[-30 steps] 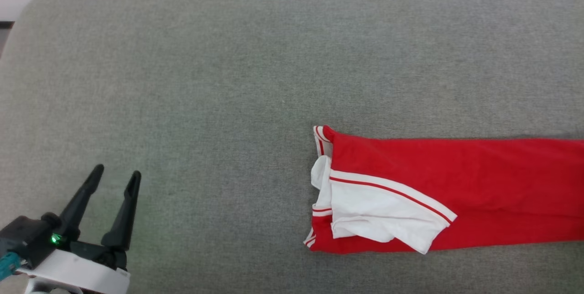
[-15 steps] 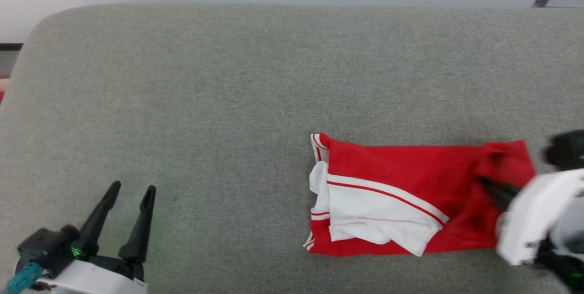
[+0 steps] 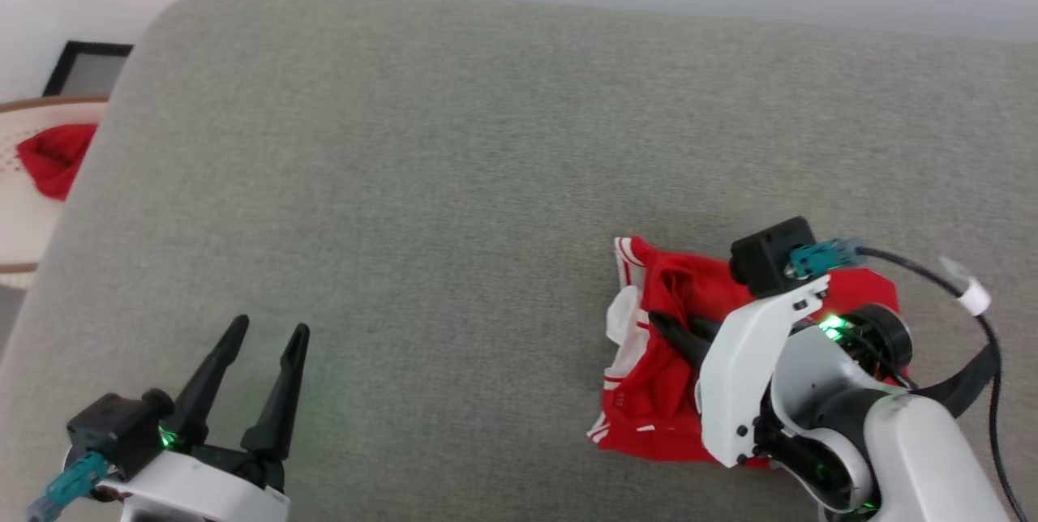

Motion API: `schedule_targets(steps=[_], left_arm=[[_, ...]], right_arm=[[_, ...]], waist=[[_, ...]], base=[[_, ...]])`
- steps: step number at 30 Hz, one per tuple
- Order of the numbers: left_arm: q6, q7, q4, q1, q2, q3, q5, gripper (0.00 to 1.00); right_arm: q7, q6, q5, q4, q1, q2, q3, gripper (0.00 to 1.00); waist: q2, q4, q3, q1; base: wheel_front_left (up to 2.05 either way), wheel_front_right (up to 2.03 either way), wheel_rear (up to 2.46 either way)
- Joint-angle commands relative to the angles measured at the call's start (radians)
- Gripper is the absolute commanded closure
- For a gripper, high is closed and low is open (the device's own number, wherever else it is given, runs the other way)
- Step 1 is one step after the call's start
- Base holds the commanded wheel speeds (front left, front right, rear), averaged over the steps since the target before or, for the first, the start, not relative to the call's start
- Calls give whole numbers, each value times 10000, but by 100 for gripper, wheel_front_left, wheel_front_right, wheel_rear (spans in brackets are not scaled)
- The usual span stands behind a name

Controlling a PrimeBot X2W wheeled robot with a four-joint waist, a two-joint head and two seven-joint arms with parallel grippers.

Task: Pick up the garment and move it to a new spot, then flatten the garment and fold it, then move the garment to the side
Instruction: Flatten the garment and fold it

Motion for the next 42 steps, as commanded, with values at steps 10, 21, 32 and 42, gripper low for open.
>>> schedule_targets(steps=[10,21,32,42], left_arm=[[16,4,218,-174,-164,-76,-132,0],[16,4,299,176,-118,136,2,0],[16,4,318,615,-251,141,129,0],[16,4,880,672,-501,47,207,0]], right_arm=[[-1526,-8,-823,2772,-222,-95,384,100],[-2852,-8,389,3475,-650,-132,605,0],[-3717,-8,1243,2514,-221,-1310,-116,0],[-7144,-8,1020,3232,697,-1572,-1255,0]], waist=[[-1,545,47,0],[-1,-108,-555,0],[-1,-975,-1215,0],[-1,-1296,-1732,0]], base=[[0,0,0],[0,0,0],[0,0,0],[0,0,0]])
